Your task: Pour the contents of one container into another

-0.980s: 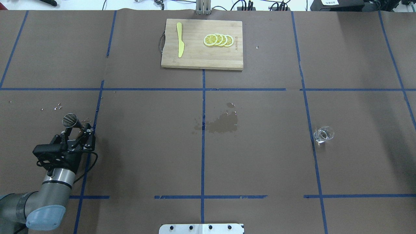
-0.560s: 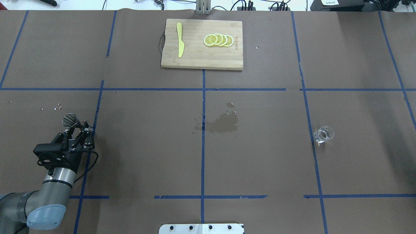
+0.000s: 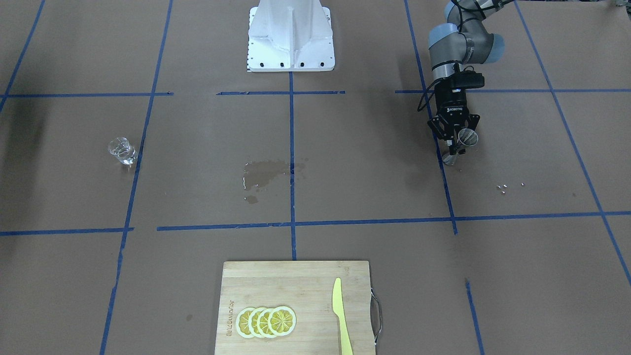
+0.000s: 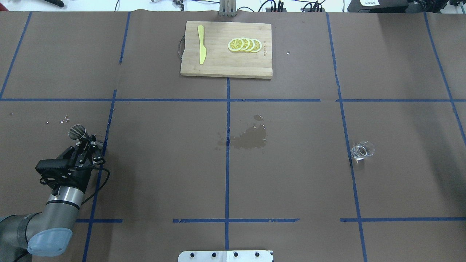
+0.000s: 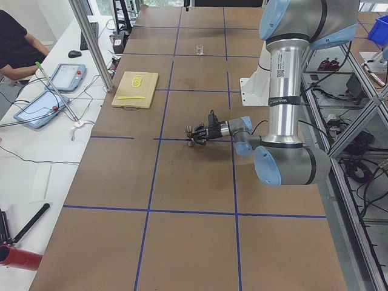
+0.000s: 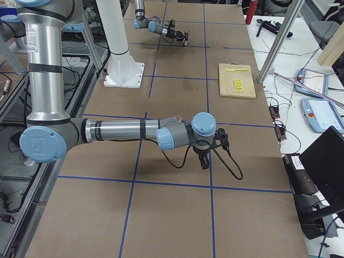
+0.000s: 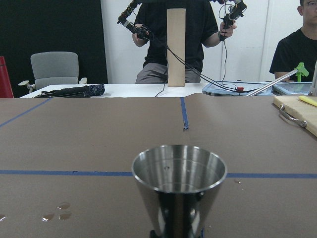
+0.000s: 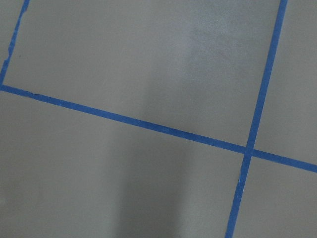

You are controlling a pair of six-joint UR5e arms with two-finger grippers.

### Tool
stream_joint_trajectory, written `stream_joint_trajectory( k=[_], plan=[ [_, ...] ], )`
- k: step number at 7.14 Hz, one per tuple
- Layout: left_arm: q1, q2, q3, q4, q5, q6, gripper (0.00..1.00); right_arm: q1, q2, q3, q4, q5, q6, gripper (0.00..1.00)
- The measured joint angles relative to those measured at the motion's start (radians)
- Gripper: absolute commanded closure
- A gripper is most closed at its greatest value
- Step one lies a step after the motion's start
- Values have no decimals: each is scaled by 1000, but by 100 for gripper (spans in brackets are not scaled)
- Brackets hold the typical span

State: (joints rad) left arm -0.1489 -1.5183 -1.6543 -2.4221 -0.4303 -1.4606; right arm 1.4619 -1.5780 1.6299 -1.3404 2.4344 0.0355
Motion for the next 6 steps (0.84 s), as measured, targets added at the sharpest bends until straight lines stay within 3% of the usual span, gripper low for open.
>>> stream_joint_trajectory(
  k=[3, 4, 6],
  plan=[
    [-7, -3, 1, -96, 24, 82, 100, -19, -11, 78, 27, -4, 77, 0],
    [-7, -10, 2, -140, 26, 132, 100, -43, -34, 111, 100, -9, 135, 0],
    [-2, -38, 1, -199, 24, 189, 100, -145, -99, 136, 375, -59, 352, 0]
  ],
)
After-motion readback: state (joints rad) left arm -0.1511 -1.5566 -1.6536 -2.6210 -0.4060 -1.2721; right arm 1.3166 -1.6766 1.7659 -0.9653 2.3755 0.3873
